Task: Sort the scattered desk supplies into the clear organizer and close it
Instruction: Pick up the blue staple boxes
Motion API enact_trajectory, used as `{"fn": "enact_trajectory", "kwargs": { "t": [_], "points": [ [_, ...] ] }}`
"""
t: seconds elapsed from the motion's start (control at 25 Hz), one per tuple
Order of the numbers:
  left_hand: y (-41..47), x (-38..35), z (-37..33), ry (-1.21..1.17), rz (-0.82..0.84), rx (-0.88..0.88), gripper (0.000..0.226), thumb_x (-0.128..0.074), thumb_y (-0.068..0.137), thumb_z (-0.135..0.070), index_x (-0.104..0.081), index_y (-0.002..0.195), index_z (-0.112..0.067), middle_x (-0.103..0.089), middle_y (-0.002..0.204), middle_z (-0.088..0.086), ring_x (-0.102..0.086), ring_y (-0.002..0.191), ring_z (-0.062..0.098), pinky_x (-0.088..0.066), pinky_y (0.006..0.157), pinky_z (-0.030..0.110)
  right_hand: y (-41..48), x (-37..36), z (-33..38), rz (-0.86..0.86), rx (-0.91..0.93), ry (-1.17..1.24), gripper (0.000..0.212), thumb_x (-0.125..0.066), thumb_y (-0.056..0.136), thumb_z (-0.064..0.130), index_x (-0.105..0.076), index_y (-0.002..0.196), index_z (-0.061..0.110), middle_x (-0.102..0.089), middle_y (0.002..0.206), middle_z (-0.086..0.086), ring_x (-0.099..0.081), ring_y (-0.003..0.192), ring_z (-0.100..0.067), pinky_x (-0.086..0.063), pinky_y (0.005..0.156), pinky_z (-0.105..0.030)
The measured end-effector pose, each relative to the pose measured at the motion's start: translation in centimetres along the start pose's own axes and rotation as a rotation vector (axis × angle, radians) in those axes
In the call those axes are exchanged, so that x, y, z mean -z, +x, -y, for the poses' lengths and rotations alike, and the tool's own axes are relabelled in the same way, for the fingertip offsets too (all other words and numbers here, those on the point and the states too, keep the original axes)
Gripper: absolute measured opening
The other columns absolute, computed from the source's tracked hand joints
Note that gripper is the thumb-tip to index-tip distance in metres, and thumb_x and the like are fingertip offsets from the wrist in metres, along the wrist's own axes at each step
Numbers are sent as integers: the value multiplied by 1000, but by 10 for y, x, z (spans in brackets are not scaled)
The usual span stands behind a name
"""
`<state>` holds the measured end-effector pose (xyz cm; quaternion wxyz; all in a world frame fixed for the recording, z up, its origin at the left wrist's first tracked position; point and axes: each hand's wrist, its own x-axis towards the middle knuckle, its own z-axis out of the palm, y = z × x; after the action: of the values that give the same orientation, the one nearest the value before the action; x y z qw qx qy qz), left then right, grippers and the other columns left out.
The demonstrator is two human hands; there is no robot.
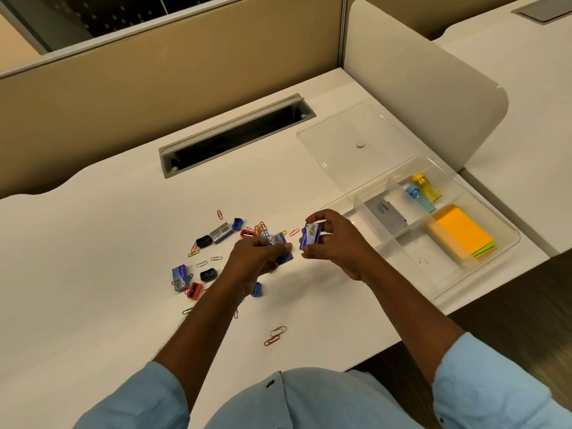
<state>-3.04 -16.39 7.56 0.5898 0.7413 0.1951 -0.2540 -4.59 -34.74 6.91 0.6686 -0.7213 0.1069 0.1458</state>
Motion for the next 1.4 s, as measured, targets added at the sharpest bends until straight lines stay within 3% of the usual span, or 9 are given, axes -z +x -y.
{"fn": "enact_trajectory", "kwargs": {
  "t": [0.16,0.24,0.4,0.52,0.68,0.84,0.96,1.16,1.4],
  "points": [
    [-6,-10,-5,-76,-2,-8,23,-80,70,-20,-66,88,-17,-73,90,9,-67,84,21,-55,81,35,-10,6,-4,5,47,-39,53,-78,71,0,-51,110,23,-58,118,-3,-62,102,-21,-56,66,-15],
    [-9,-16,-8,-125,27,-3,29,-78,72,-18,-68,98,-11,-72,93,11,-68,83,19,-56,73,29,-15,9,-6,29,65,-120,54,-78,71,2,-49,110,28,-55,116,1,-63,96,-15,-52,60,-9],
    [-17,-32,-5,-7,57,-136,25,-79,71,-16,-70,94,-13,-73,81,2,-70,66,8,-52,53,15,-23,5,-12,87,98,-248,57,-77,74,7,-47,119,23,-58,122,-3,-64,99,-19,-55,78,-20],
    [-21,-44,-1,107,31,-223,19,-80,70,-19,-69,85,-25,-72,79,-5,-70,75,11,-56,63,21,-28,-3,-16,40,88,-284,61,-73,78,7,-42,129,20,-57,128,-7,-61,107,-24,-53,86,-28],
    [-22,-56,-2,191,15,-222,33,-79,72,-23,-70,102,-13,-72,84,1,-69,79,14,-56,67,26,-34,-1,-22,-13,113,-342,74,-76,75,5,-39,136,22,-51,134,-6,-59,113,-26,-51,87,-26],
    [-26,-70,-9,81,115,-183,36,-76,74,-9,-67,108,-2,-73,90,12,-72,80,23,-61,72,33,-35,7,-27,-127,179,-512,62,-73,79,9,-43,132,17,-46,129,-7,-55,114,-23,-46,90,-22],
    [-26,-82,-12,176,121,-277,34,-75,75,-7,-68,108,1,-72,94,18,-71,84,30,-59,81,40,-38,15,-31,-237,251,-730,57,-73,80,18,-45,130,15,-46,129,-6,-51,117,-21,-48,94,-28],
    [-27,-102,-18,273,68,-360,33,-79,69,-8,-73,101,-8,-73,91,11,-70,79,24,-58,74,31,-45,27,-32,-318,242,-791,74,-75,78,26,-35,139,15,-43,135,-7,-43,126,-22,-47,96,-31],
    [-28,-117,-18,209,101,-332,34,-82,68,-17,-70,99,-13,-71,92,5,-68,83,20,-57,76,32,-48,43,-26,-379,171,-731,62,-76,77,21,-47,130,12,-52,128,-8,-53,119,-22,-46,90,-25]
  ]
}}
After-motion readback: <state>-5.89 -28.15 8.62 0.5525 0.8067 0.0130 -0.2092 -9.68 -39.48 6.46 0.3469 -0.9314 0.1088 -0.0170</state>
